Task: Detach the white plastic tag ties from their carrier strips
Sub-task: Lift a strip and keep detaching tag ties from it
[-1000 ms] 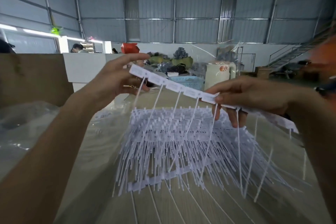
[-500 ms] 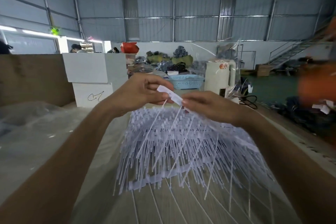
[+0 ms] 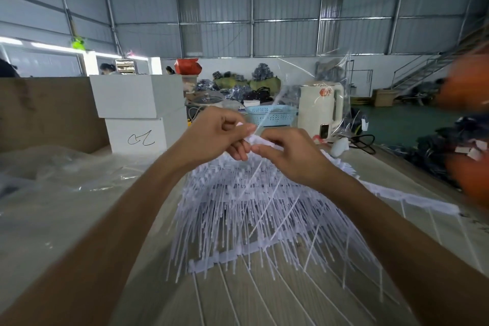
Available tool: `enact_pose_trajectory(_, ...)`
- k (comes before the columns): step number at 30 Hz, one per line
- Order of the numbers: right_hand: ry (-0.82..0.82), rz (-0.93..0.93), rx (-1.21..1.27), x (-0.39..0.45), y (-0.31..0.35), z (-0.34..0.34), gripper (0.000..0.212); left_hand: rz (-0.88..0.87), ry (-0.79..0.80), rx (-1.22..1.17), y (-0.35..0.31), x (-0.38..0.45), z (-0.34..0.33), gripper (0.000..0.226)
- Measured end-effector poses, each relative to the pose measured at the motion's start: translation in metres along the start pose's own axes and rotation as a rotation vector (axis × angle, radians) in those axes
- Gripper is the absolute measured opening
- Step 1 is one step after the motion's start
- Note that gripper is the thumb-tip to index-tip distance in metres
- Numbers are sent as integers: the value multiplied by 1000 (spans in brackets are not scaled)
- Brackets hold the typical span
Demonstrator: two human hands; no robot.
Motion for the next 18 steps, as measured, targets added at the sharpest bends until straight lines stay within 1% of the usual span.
enact_pose_trajectory(3,38,-53,11,0,-5,3,23,45,37,-57,3,-2,8,14)
enact_pose_trajectory(6,104,-59,2,-2,-7,4,19,83,14,-122,9,-4,12,8)
enact_pose_trajectory(10,115,-89,58,-2,-10,3,17,83,-57,-103,14,-2,13,10)
enact_pose_trajectory(13,124,-110,107,-6,-12,3,17,80,-64,-144,15,-2,16,12)
enact_pose_trajectory(15,136,-142,169,-7,-12,3,17,72,-58,-159,16,-2,18,14)
enact_pose_trajectory(18,138,-207,350,-6,-9,4,17,69,-62,-202,17,-2,21,14)
Point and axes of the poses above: each hand's wrist, its own x-axis towards the middle knuckle, its own z-axis out of the back of the hand, y = z × x, the point moved 2 cm from there along x, towards the middle knuckle, and after that the axes turned 6 degrees about z, right-handed, at the moved point
